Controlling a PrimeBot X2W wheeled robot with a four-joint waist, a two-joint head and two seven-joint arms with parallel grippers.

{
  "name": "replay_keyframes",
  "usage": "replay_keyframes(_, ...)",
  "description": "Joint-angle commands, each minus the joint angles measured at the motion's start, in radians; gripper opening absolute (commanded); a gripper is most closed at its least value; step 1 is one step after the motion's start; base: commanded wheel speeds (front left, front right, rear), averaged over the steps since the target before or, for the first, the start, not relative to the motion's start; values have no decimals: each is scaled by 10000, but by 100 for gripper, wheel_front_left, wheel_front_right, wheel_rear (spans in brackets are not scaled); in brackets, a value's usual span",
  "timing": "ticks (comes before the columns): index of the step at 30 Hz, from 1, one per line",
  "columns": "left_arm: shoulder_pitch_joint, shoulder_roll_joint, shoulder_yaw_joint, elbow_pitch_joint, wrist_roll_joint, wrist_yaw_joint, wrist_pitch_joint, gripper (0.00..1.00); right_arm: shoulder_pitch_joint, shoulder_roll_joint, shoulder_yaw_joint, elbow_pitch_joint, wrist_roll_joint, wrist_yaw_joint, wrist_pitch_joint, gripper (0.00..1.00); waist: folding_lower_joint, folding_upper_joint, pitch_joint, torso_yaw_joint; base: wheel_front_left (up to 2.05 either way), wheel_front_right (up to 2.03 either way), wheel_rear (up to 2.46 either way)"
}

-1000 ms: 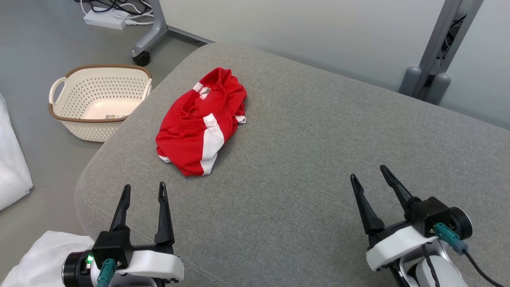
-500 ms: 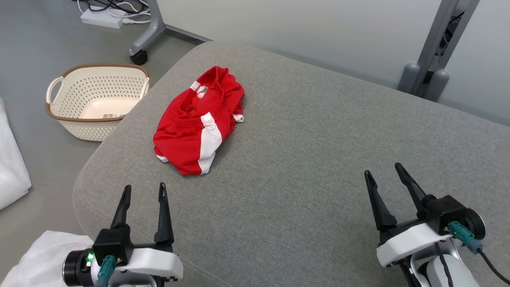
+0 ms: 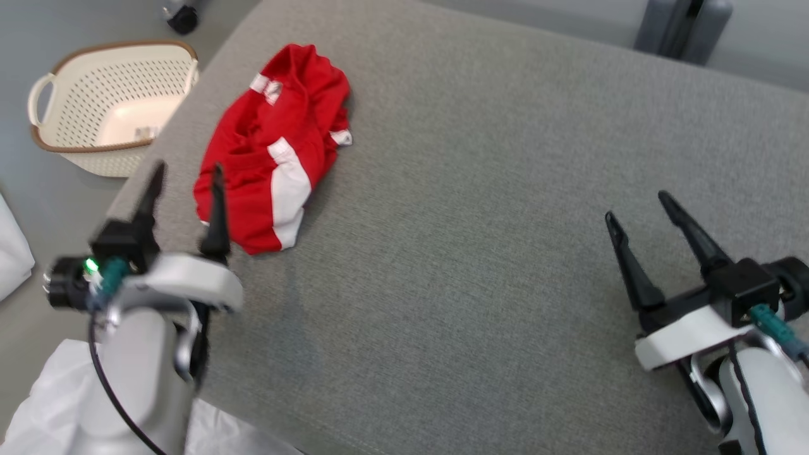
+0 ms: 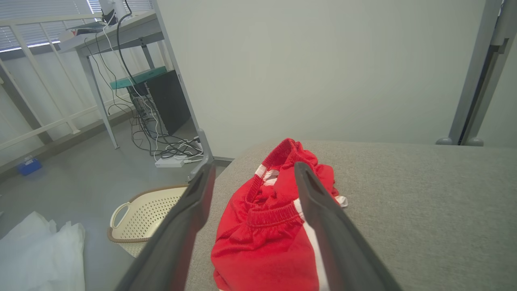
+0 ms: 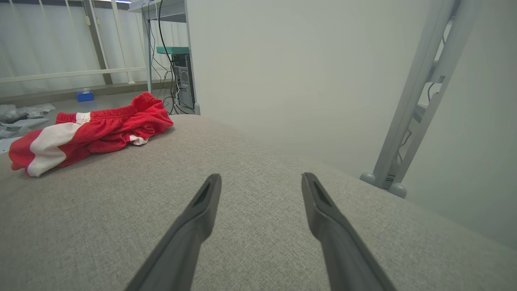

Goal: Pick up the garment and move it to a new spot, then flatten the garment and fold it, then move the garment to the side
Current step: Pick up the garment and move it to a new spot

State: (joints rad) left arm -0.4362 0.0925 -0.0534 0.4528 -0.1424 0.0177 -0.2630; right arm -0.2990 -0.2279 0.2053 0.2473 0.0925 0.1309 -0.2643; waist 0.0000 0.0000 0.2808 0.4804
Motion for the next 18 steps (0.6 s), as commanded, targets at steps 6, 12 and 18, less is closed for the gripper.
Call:
replay_keyframes(6,-2461,627,384,2253,-569,-773,498,100,-740,-513,344,-212,-47,0,-16,100,0,0,1323,-796,0,0,0)
replay_keyframes(12,-4282,1261,291,4310,-832,-1161,1976,100,-1182,-598,577,-242,42,0,-16,100,0,0,1853,-1300,0,0,0)
replay_keyframes(18,-5288,1483,33,5605,-1061,-1382,2899,100,-1365,-608,602,-135,83,0,-16,100,0,0,2167,-1727,0,0,0)
